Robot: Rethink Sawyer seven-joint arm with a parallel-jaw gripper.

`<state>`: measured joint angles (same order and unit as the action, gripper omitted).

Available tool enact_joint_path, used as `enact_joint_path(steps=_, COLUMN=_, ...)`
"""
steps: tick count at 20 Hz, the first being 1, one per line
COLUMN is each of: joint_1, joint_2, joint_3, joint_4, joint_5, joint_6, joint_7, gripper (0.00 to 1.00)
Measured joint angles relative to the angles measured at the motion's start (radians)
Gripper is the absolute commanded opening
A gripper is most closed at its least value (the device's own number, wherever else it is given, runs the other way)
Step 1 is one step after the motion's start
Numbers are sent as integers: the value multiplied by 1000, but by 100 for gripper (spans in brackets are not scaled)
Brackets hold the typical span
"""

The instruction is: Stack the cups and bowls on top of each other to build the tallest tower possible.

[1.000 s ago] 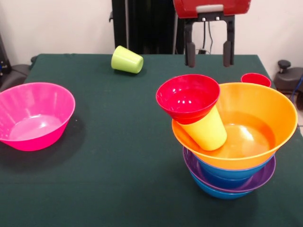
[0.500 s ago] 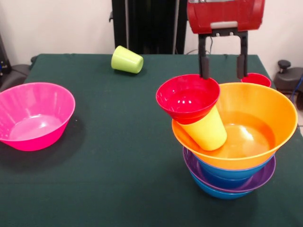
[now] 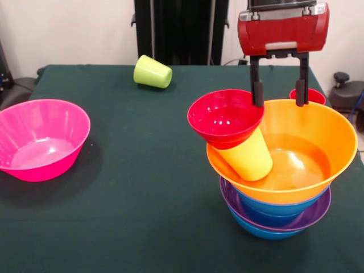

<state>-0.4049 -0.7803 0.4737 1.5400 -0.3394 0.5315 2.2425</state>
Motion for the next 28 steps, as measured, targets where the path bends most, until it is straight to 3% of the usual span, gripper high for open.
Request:
enact_joint_path(steps=17, joint_1=0, joint_2=9, joint_3=0, joint_4=0, joint_5=1, joint_6=-9, joint_7=0, gripper=100)
enact_joint_path(steps=28, joint_1=-3, joint_2=-34, joint_3=0, joint_4=-14, joint_5=21, joint_6=23, joint_7=0, gripper=100)
